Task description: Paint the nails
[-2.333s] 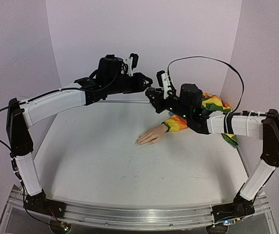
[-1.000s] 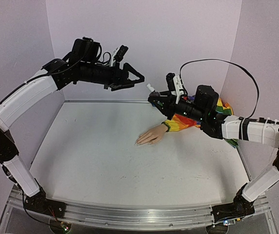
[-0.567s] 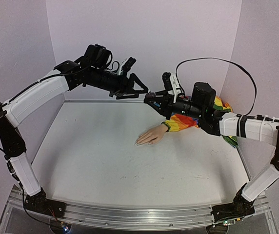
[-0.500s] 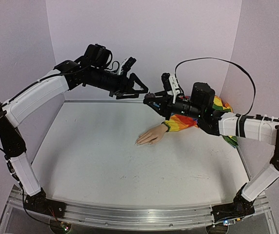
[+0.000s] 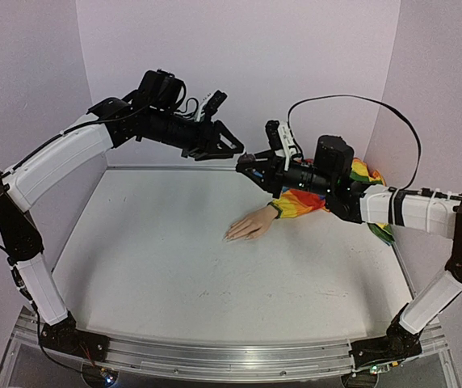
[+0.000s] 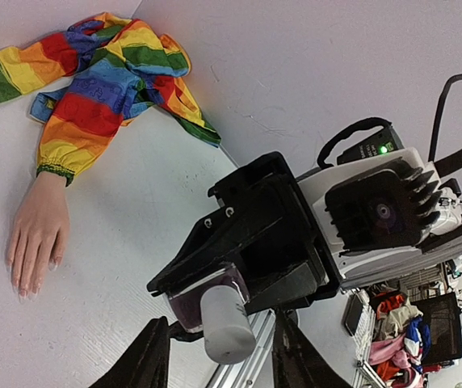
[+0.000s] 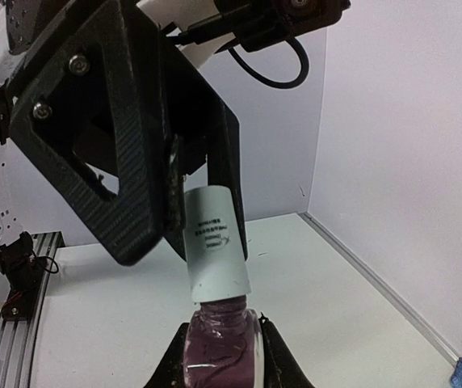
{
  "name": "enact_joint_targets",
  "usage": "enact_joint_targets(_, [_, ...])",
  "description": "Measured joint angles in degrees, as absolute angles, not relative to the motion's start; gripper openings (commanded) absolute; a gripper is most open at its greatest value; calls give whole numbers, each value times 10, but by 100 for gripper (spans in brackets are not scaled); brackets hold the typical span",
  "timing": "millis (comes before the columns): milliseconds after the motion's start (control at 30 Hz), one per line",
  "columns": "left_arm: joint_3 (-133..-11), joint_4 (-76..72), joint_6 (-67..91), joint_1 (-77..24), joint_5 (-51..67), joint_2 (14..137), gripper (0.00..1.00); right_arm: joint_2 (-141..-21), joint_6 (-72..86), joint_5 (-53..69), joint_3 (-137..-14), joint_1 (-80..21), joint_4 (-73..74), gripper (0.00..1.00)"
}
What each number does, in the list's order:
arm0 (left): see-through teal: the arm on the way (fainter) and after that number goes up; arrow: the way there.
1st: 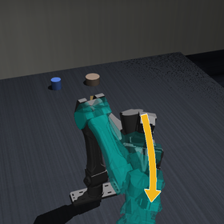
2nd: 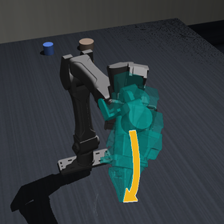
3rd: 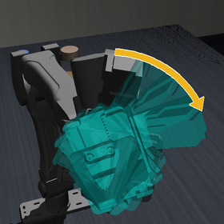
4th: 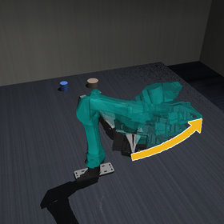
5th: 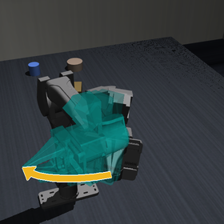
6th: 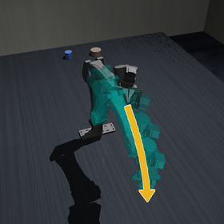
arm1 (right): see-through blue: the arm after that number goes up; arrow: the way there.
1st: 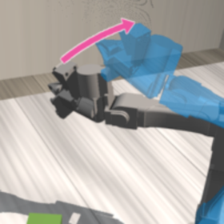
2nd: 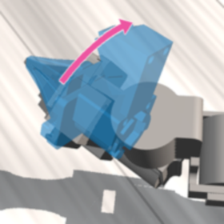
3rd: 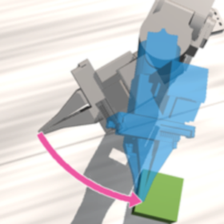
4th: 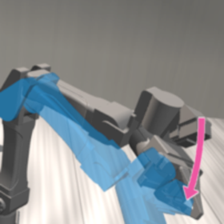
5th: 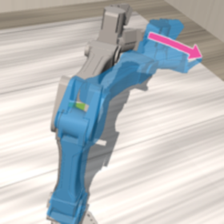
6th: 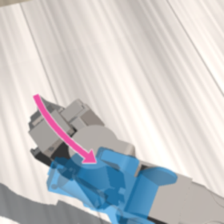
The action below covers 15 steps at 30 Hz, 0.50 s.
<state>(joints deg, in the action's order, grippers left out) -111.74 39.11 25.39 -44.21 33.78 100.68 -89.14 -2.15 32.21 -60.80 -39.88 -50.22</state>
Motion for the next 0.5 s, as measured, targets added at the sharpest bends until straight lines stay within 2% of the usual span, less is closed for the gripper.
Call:
enact_joint_targets(333, [-1127,392,253,-443,328,1010,41,-895,-22,326,-612,-399,-499,0])
enact_joint_targets(500, [-1132,394,253,-445,325,1014,36,-897,-22,328,-613,-399,-492,0])
